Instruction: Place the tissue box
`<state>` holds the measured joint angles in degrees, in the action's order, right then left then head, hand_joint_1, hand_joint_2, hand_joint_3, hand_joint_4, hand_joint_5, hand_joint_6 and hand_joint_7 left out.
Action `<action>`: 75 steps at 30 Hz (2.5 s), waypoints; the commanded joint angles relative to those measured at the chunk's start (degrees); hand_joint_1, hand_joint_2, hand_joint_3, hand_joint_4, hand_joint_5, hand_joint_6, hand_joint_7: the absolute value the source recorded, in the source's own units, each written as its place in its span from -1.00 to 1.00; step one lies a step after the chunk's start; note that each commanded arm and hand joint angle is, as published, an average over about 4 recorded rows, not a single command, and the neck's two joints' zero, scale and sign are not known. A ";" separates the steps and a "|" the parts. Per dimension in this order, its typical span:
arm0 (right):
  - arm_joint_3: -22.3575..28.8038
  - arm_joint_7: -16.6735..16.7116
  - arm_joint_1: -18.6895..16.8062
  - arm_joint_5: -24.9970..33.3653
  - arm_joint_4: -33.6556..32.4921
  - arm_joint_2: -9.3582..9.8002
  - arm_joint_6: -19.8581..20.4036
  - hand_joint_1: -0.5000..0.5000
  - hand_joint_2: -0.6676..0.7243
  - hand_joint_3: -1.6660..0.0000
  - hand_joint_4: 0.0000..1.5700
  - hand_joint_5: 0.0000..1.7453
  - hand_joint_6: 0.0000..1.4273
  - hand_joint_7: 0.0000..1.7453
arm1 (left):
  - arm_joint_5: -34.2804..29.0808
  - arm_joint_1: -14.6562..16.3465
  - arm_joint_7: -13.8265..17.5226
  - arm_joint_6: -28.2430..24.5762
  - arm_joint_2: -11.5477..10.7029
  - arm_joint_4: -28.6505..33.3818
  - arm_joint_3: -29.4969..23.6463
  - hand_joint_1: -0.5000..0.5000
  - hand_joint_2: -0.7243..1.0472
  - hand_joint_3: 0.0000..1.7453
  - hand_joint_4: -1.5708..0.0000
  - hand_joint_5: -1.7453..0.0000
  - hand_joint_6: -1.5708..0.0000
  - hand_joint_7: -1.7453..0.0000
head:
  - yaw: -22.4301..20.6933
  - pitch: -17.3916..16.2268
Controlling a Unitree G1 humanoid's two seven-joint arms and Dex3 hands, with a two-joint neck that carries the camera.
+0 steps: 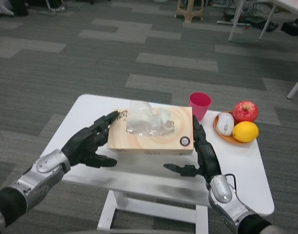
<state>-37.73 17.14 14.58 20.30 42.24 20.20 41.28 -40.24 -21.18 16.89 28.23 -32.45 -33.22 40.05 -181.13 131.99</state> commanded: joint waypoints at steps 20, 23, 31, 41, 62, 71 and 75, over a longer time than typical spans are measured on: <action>-3.54 -5.92 0.61 -1.56 11.53 -2.47 1.26 -0.25 -0.64 0.52 -0.89 -0.75 -1.00 -0.92 | -0.58 -0.71 2.91 0.34 1.68 -6.66 2.89 1.00 0.90 -0.90 1.00 1.00 1.00 1.00 | -0.28 -0.64; -3.19 -5.98 0.67 -1.50 12.30 -2.67 1.26 -0.25 -0.64 0.52 -0.89 -0.75 -1.00 -0.92 | -0.63 -0.71 2.97 0.29 1.73 -7.29 3.24 1.00 0.90 -0.90 1.00 1.00 1.00 1.00 | -0.22 -0.68; -2.05 -6.11 1.37 -1.50 14.76 -3.33 1.26 -0.29 -0.64 0.52 -0.89 -0.75 -1.00 -0.92 | -1.20 -0.79 3.19 0.25 2.21 -8.83 3.85 1.00 0.90 -0.90 1.00 1.00 1.00 0.96 | -0.18 -0.73; 0.77 -7.19 1.77 -1.67 14.21 -3.20 1.35 -0.31 -0.64 0.52 -0.89 -0.78 -1.00 -0.92 | -1.53 -0.79 3.74 0.34 2.30 -9.58 3.55 1.00 0.90 -0.90 1.00 1.00 1.00 0.98 | -0.14 -0.73; 10.13 -13.36 1.29 -1.76 12.83 -1.79 1.61 -0.50 -0.55 0.43 -1.00 -0.89 -1.00 -0.92 | -2.91 1.23 5.52 0.95 2.69 -9.67 -5.37 1.00 1.00 -0.90 1.00 1.00 1.00 1.00 | 0.01 -0.11; 13.42 -14.31 0.50 -1.76 10.92 -1.62 1.79 -0.50 -0.55 0.43 -1.00 -0.89 -1.00 -0.92 | -2.49 2.72 6.14 1.63 3.00 -9.54 -11.04 1.00 1.00 -0.90 1.00 1.00 1.00 0.96 | -0.11 0.76; 15.20 -14.75 -0.60 -1.76 8.54 -1.11 1.88 -0.50 -0.55 0.43 -1.00 -0.89 -1.00 -0.96 | -2.30 3.73 6.75 1.66 2.94 -8.92 -14.38 1.00 1.00 -0.90 1.00 1.00 1.00 1.00 | -0.18 1.27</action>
<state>-23.80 2.63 14.84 18.27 52.25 18.17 42.92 -42.66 -18.69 23.19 29.48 -29.49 -42.51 27.41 -181.29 133.15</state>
